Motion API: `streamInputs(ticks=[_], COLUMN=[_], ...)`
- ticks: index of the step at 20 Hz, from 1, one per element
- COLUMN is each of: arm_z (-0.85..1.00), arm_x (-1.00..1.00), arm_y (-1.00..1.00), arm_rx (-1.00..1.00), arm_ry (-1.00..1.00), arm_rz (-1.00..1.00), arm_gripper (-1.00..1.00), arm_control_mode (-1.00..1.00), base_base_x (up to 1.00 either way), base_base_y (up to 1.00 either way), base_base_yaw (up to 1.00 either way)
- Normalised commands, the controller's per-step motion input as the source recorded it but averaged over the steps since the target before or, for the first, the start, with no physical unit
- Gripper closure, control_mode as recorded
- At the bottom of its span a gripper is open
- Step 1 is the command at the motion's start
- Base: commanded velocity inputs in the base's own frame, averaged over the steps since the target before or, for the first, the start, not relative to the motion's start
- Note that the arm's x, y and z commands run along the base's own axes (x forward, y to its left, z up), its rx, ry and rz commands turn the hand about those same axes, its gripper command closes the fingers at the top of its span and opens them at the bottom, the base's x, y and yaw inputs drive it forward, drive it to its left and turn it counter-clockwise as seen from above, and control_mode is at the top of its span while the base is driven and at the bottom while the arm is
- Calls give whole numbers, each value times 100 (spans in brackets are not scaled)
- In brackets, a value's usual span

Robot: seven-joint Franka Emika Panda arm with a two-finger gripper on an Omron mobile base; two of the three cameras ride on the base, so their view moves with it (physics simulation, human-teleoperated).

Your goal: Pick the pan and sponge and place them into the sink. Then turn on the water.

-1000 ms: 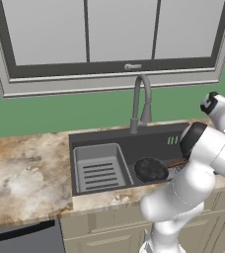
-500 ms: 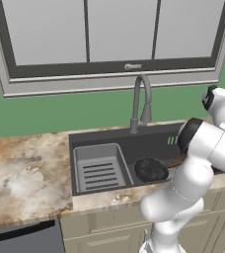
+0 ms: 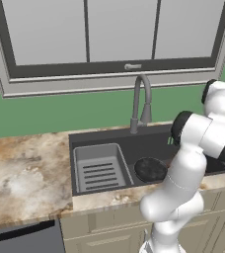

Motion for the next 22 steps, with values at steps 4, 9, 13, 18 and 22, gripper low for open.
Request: streamInputs(ticks=[4, 9, 13, 18, 22], arm_z=[-20, -21, -15, -14, -17], arm_x=[-1, 0, 5, 10, 11], arm_y=[-42, -31, -17, -13, -3], arm_rx=[5, 5, 3, 2, 1], arm_ry=[6, 0, -5, -3, -2], arm_rz=[-1, 5, 10, 9, 8], arm_gripper=[-100, -100, -100, -100, -100], arm_control_mode=[-100, -100, -100, -100, -100], base_base_x=[0, 0, 0, 0, 0], base_base_y=[0, 0, 0, 0, 0], base_base_yaw=[0, 0, 0, 0, 0])
